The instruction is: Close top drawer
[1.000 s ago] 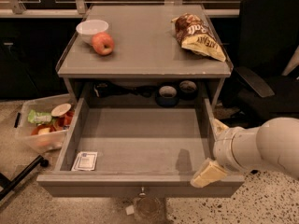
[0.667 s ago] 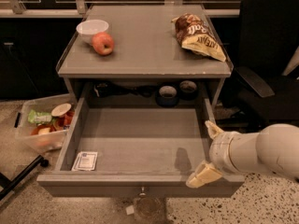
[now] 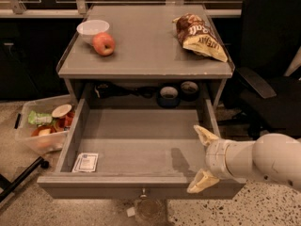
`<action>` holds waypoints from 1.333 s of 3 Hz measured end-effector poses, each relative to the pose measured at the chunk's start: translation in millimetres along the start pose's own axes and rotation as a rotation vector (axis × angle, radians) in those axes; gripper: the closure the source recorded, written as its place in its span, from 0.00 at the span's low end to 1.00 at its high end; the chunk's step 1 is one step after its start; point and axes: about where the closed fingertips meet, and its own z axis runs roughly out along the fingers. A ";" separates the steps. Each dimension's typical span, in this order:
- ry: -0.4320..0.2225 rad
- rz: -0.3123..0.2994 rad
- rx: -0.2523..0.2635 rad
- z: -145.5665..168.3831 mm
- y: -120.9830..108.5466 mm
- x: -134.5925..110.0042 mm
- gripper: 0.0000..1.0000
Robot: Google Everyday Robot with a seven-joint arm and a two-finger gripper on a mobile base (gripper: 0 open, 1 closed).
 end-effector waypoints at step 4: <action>0.172 -0.090 0.115 27.4 -51.4 -4.7 0.65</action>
Offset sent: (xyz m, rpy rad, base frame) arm 0.0365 0.0083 -0.0176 -0.1964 -0.0687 -0.0300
